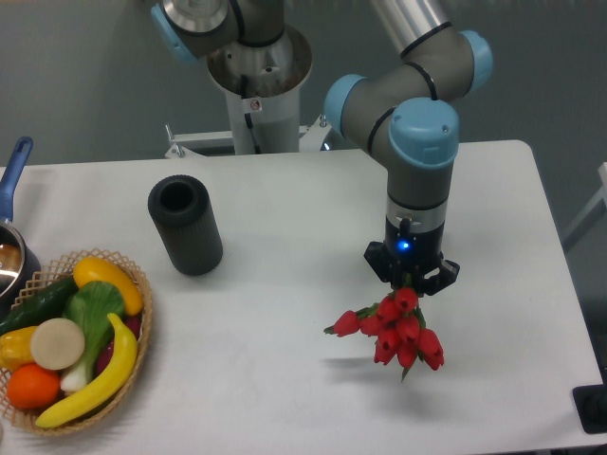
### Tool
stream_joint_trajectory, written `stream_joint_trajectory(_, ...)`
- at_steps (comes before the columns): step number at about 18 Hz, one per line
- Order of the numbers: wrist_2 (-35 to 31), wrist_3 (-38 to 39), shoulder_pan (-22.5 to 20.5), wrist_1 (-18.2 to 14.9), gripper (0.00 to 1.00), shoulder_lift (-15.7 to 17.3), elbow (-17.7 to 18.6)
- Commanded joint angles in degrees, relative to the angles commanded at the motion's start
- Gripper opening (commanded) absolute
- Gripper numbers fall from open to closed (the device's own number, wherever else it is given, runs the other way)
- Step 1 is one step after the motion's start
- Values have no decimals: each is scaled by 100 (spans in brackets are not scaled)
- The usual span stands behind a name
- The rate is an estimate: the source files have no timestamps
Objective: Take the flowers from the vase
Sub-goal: 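Carry the tulip bunch away from the vase over the open table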
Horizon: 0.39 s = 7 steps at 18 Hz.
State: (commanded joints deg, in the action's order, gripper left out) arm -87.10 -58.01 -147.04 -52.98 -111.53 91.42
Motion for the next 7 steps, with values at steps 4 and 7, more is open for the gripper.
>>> stream_joint_trajectory(4,-307,0,149,-160,0,-88,-71)
stream_joint_trajectory(7,-396,0,167,-177,0,-97,-36)
